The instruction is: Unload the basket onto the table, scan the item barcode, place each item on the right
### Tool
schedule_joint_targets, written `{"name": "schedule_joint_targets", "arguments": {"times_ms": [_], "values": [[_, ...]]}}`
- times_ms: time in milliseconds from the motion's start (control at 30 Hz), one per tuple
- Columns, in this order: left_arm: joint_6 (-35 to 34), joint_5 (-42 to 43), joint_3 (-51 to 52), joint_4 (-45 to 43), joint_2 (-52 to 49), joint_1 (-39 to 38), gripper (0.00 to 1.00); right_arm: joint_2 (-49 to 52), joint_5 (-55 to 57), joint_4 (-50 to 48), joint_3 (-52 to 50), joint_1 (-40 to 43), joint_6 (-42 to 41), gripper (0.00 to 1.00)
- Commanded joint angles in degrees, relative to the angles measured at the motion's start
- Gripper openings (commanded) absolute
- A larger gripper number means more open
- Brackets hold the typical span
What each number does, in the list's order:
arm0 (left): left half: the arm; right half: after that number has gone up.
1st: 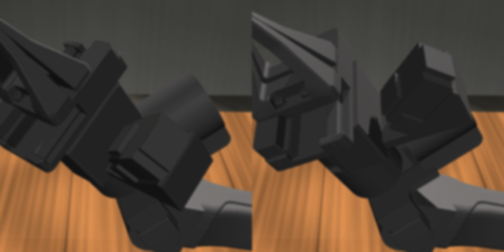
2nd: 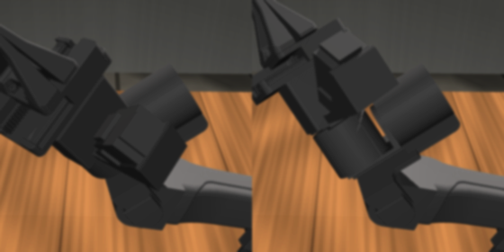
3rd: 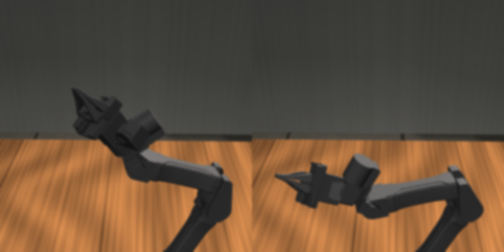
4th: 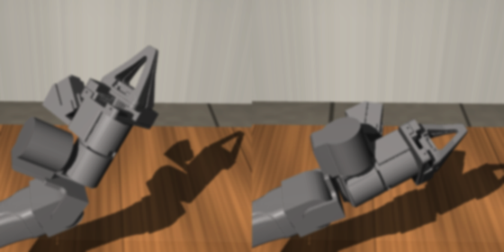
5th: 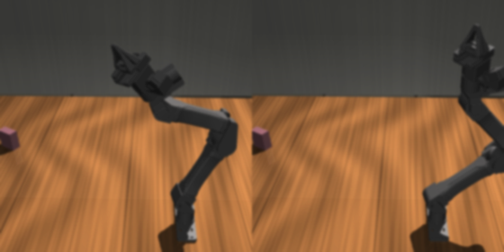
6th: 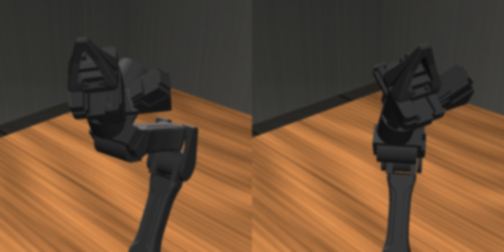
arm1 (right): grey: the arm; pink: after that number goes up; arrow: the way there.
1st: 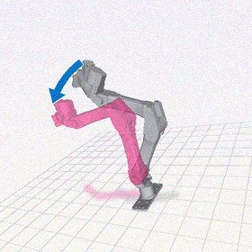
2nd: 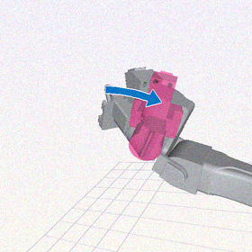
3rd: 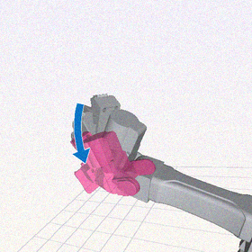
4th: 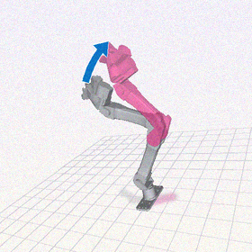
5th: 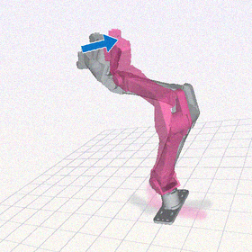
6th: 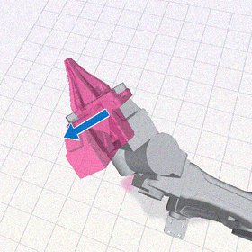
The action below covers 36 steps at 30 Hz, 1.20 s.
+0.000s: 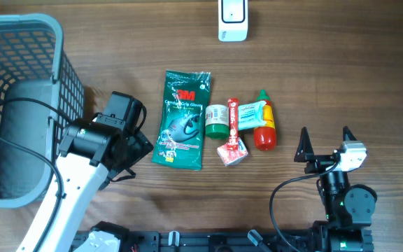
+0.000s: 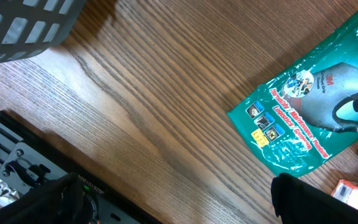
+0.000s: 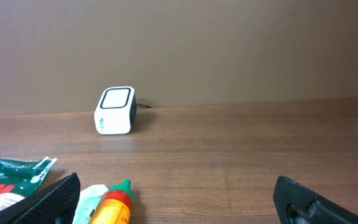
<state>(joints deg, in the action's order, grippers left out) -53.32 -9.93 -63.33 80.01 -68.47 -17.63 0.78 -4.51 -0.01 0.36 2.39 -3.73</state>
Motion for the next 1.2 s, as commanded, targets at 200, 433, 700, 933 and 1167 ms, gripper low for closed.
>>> {"name": "schedule_joint_targets", "arguments": {"times_ms": [200, 433, 700, 933, 1167], "values": [[-0.98, 0.26, 0.22, -0.11, -0.22, -0.26, 1.0, -0.35, -4.85, -1.4, -0.04, 0.04, -3.19, 1.0], [-0.98, 0.26, 0.22, -0.11, -0.22, -0.26, 1.0, -0.35, -31.21, -2.67, 0.07, 0.04, -27.43, 1.0], [-0.98, 0.28, 0.22, -0.13, -0.22, -0.26, 1.0, 1.46, -40.57, -1.11, 10.49, 0.04, -27.76, 1.0], [-0.98, 0.26, 0.22, -0.11, -0.22, -0.26, 1.0, 19.02, -40.15, 18.05, 28.96, 0.04, -16.37, 1.0], [-0.98, 0.26, 0.22, -0.11, -0.22, -0.26, 1.0, 41.11, -40.15, 42.05, 49.4, 0.04, -14.25, 1.0]]}}
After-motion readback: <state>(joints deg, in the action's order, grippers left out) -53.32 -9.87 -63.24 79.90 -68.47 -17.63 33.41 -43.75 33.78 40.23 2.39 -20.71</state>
